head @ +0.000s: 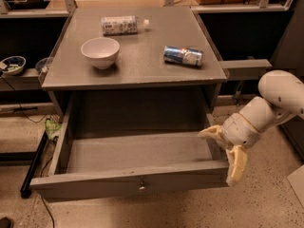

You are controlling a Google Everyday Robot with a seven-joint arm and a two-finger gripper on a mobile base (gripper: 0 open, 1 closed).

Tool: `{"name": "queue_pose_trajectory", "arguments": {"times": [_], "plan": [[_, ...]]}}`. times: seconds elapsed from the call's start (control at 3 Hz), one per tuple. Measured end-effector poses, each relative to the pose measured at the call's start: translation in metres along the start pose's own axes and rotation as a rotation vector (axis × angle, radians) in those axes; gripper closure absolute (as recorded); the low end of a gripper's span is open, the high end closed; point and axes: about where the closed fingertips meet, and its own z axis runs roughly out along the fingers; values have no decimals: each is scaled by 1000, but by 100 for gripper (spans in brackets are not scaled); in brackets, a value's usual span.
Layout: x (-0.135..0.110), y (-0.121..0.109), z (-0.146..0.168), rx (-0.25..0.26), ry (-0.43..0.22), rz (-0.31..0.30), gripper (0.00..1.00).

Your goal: Open top drawer

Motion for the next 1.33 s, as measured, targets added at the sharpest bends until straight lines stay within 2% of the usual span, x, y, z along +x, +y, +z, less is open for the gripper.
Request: {"name": "queue_pose_trajectory", "arguments": {"times": [0.33, 0.67, 1.0, 1.33], "plan": [[0, 0, 0, 0, 0, 0, 0], [9, 0, 15, -11, 25, 35, 0], [17, 3, 24, -34, 22, 59, 0], [23, 7, 31, -31, 58, 78, 0]]}}
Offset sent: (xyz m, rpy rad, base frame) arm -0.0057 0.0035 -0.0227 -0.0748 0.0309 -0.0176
